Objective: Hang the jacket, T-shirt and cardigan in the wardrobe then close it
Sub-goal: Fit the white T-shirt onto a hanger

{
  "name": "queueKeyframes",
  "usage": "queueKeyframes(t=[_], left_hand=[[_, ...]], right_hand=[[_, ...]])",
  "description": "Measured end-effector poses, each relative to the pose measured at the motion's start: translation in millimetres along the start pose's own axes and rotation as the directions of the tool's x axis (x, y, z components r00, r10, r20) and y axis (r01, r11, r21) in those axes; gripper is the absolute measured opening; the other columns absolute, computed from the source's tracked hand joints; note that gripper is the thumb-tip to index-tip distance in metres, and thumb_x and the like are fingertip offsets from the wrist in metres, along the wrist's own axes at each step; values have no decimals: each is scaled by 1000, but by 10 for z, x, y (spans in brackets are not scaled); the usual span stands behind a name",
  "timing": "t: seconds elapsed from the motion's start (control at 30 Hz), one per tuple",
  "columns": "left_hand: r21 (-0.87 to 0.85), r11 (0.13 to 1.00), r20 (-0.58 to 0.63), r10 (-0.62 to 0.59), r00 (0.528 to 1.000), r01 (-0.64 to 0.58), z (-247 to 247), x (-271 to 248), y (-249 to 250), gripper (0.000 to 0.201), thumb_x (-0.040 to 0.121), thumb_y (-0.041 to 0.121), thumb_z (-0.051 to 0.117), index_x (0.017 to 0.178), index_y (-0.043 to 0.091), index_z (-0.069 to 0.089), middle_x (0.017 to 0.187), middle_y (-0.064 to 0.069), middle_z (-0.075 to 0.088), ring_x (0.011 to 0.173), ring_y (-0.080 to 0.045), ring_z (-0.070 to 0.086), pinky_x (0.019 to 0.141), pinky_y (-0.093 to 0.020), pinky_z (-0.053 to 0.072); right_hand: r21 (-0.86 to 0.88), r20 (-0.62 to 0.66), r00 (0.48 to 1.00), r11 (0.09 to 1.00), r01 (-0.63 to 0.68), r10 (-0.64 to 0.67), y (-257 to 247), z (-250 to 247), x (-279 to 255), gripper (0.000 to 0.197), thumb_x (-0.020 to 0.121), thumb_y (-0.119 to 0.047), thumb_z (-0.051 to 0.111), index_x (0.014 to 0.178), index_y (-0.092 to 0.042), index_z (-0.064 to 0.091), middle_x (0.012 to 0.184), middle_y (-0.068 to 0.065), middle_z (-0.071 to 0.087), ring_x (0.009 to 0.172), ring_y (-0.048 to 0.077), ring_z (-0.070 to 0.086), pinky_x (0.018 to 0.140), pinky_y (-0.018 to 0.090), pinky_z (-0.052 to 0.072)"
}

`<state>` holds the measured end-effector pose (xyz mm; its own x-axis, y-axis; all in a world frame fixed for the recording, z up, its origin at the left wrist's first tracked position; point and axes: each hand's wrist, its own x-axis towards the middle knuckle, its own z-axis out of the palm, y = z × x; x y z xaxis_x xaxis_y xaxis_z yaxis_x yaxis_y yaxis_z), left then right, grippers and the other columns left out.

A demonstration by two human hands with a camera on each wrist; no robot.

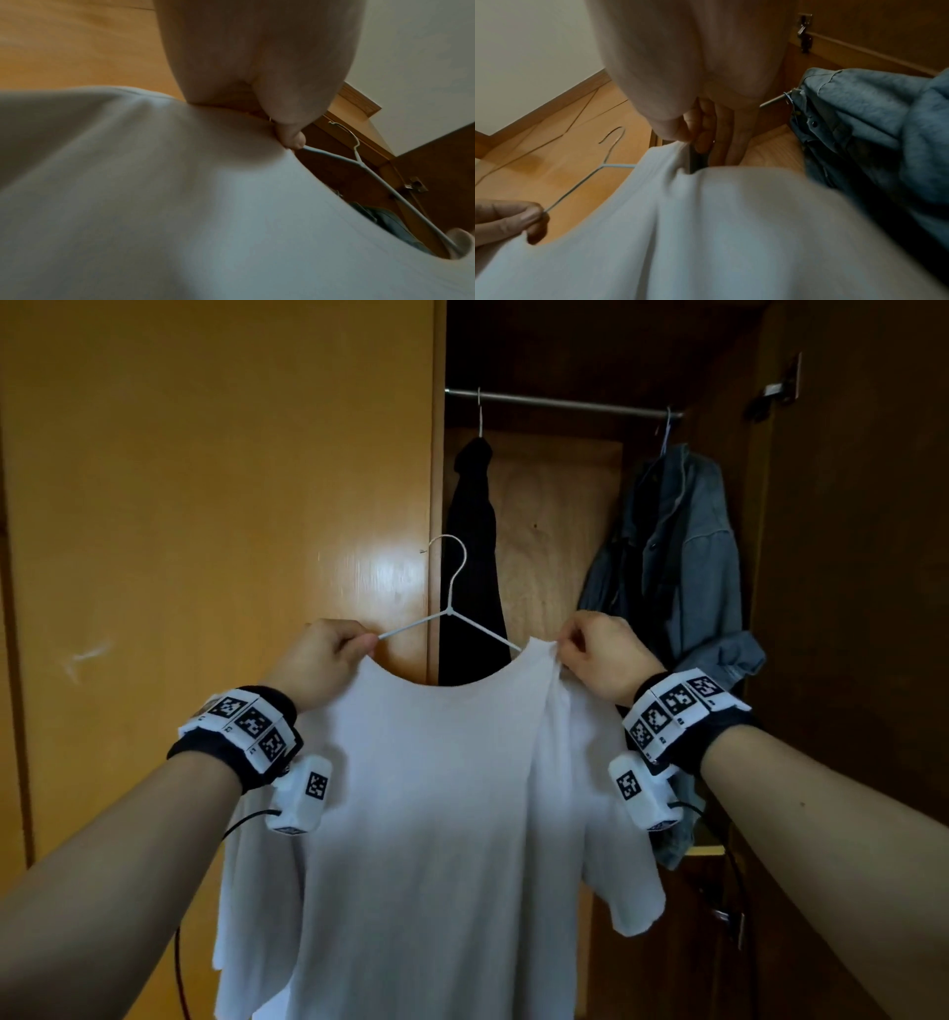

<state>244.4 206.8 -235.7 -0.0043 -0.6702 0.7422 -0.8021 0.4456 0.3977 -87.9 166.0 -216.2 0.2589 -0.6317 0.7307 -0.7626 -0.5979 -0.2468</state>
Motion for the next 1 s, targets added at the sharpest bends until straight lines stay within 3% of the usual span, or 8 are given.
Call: queueKeyframes(t=[0.2,0.37,0.43,0.5,0.63,0.77,0.87,1.0], left_hand=[[-26,999,-59,-38,998,37,-105,-19,-19,28,102,26,51,79,22,66,61,-1,45,55,-19,38,53,-29,31],[-77,997,-129,-41,991,31,-130,-22,-31,29,102,23,50,80,12,67,58,2,42,53,-17,36,54,-30,30],[-75,996,-145,-59,988,49,-200,-29,-119,29,102,23,50,80,14,66,58,1,42,53,-18,36,53,-29,30],[-58,997,-152,-61,986,53,-264,-42,-187,28,102,23,50,81,14,66,58,-1,41,53,-18,36,51,-23,31],[-49,997,-167,-71,983,63,-259,2,-294,30,102,23,51,74,21,63,61,-6,46,57,-22,39,52,-23,31],[-48,993,-197,-117,973,109,-312,40,-400,30,102,24,51,77,17,66,72,-21,56,67,-26,47,56,-27,33],[-39,996,-183,-91,979,85,-301,74,-308,28,102,24,51,80,15,66,65,-9,51,61,-23,43,56,-30,32],[-48,999,-155,-22,988,14,-166,153,-84,28,101,25,52,79,16,66,59,3,48,55,-11,42,55,-27,33]], right_hand=[[83,78,996,995,-57,50,10,64,-3,20,92,-24,59,107,-12,65,101,2,66,94,18,63,82,29,50],[246,225,971,959,-138,82,61,76,117,61,76,-38,73,131,-19,56,115,3,64,105,17,63,96,34,51],[305,242,966,938,-166,92,225,26,101,52,75,-35,79,119,-10,65,109,10,70,97,16,66,91,33,53],[391,232,969,904,-172,84,351,5,49,23,82,-22,77,93,-2,72,87,13,74,77,11,66,75,31,53],[417,143,982,892,-173,124,424,51,-31,22,86,-18,74,68,-6,71,53,-9,63,47,-1,53,53,18,43],[461,-44,970,866,-192,238,531,42,-109,22,89,-18,70,76,-1,74,68,7,69,55,5,59,61,23,47],[405,12,969,885,-231,247,591,82,-99,17,87,-24,73,78,-9,75,79,11,73,70,12,65,72,32,52],[384,21,983,906,-178,185,316,147,-7,41,88,-27,65,128,-18,63,118,0,63,108,14,59,97,29,45]])
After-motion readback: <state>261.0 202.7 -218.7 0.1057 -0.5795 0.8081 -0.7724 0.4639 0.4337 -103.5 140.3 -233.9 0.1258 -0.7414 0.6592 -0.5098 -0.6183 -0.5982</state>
